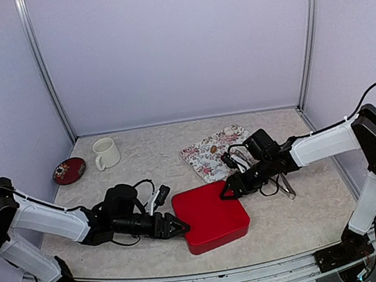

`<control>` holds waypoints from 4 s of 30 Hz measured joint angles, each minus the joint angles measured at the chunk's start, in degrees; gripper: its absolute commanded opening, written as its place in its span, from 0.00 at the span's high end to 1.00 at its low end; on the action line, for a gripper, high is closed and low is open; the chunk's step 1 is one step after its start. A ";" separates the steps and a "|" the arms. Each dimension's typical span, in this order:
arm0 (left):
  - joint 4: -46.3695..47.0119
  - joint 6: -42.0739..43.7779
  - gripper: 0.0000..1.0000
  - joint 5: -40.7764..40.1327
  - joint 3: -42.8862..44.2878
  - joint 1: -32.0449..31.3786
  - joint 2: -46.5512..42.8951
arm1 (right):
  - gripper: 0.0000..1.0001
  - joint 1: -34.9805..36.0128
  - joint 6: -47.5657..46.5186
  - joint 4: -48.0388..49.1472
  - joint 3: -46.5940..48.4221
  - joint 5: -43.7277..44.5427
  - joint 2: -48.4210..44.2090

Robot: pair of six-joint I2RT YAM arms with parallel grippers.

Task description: Pack the chocolate

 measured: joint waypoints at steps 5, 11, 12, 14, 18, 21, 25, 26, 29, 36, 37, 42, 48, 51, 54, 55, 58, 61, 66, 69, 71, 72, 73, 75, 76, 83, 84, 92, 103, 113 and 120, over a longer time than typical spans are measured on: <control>-0.92 -0.79 0.23 -1.92 -2.73 0.20 -7.89 | 0.42 -0.02 -3.72 0.20 5.44 -2.45 5.92; -6.27 -0.50 0.16 -7.21 -2.36 9.22 -13.31 | 0.41 -0.02 -7.37 0.11 7.98 -3.98 8.41; -7.30 -0.33 0.16 -7.61 -2.08 10.82 -12.96 | 0.41 -0.02 -7.98 0.09 8.13 -3.93 8.52; -9.03 0.09 0.17 -7.80 -1.05 12.24 -11.43 | 0.40 -0.02 -8.83 0.09 8.31 -4.00 8.68; -9.77 0.15 0.17 -6.34 1.57 12.11 -6.54 | 0.36 -0.02 -9.88 0.09 8.31 -3.91 8.68; -9.18 -1.05 0.18 -5.81 1.64 9.79 -4.20 | 0.37 0.11 -10.40 0.07 8.31 -3.96 8.68; -4.44 -4.83 0.17 -4.81 0.28 4.68 -2.73 | 0.37 0.66 -10.40 0.09 8.31 -3.63 8.59; -3.45 -5.99 0.18 -4.70 0.02 4.26 -2.54 | 0.37 0.94 -10.23 0.07 8.31 -3.21 8.52; -2.51 -8.83 0.27 -4.66 -0.04 2.25 -0.39 | 0.36 2.10 -9.64 -0.63 8.55 -0.87 7.96; -1.99 -15.06 0.25 -3.04 0.70 2.27 3.04 | 0.37 4.11 -9.44 -3.63 10.32 4.35 7.37; -1.95 -15.67 0.21 -2.93 0.70 2.32 3.08 | 0.37 4.35 -9.46 -3.91 10.54 4.83 7.37; -4.20 -15.87 0.12 -5.29 1.77 2.69 3.19 | 0.36 5.44 -10.05 -4.26 11.28 6.78 7.39; -9.29 -15.34 0.26 -8.04 4.33 5.99 2.75 | 0.25 6.71 -11.19 -4.85 11.76 8.02 7.39; -9.18 -15.85 0.38 -7.41 4.35 6.80 2.71 | 0.22 7.34 -11.65 -5.90 12.26 8.96 7.39; -8.52 -16.90 0.49 -6.75 4.39 6.88 2.64 | 0.22 7.52 -11.63 -7.78 13.03 9.70 7.39; -8.39 -17.18 0.53 -6.64 4.44 6.88 2.60 | 0.22 7.54 -11.52 -8.48 13.33 9.99 7.39; -7.80 -17.88 0.62 -6.51 4.66 6.91 2.54 | 0.22 7.54 -10.99 -10.60 14.25 10.95 7.39; -7.74 -18.12 0.66 -6.36 5.03 7.10 2.49 | 0.22 7.54 -10.45 -11.85 14.73 11.67 7.41; -7.82 -18.21 0.75 -6.34 5.09 7.17 2.67 | 0.19 7.54 -10.36 -12.87 15.63 11.65 7.96; -8.24 -18.16 0.86 -6.34 5.22 7.28 2.71 | 0.16 7.54 -10.38 -13.62 16.44 11.39 8.57; -8.52 -18.05 0.92 -6.29 5.27 7.43 2.64 | 0.15 7.54 -10.19 -13.81 16.85 11.32 8.98; -8.72 -17.88 0.92 -6.23 5.33 7.50 2.51 | 0.14 7.54 -10.03 -13.77 16.90 11.32 9.07; -9.01 -17.53 0.93 -6.25 5.35 7.54 2.32 | 0.14 7.54 -9.88 -13.73 16.92 11.34 9.14; -10.60 -16.15 0.93 -6.58 6.03 7.54 1.97 | 0.11 7.54 -9.55 -13.57 16.96 11.50 9.25; -12.04 -15.17 0.94 -6.75 6.75 7.52 1.86 | 0.09 7.54 -9.44 -13.51 16.96 11.58 9.27; -18.16 -11.61 0.97 -8.37 10.01 6.99 1.86 | 0.00 8.74 -9.94 -12.92 16.61 14.38 8.39; -17.97 -11.50 0.97 -8.48 10.01 6.99 1.90 | 0.00 8.74 -10.08 -12.94 16.46 14.62 8.13; -15.06 -9.97 0.96 -9.94 10.03 6.99 2.54 | 0.00 8.63 -11.52 -14.08 13.49 15.04 0.46; -16.41 -7.89 0.93 -12.79 11.63 5.95 2.54 | 0.05 7.87 -12.50 -12.39 13.53 16.04 -1.95; -18.16 -6.12 0.88 -14.12 13.27 4.98 2.49 | 0.00 6.64 -13.94 -13.16 11.74 16.22 3.10; -20.04 -4.79 0.79 -14.82 14.19 4.83 2.51 | 0.00 6.60 -15.47 -13.49 11.72 17.29 -3.17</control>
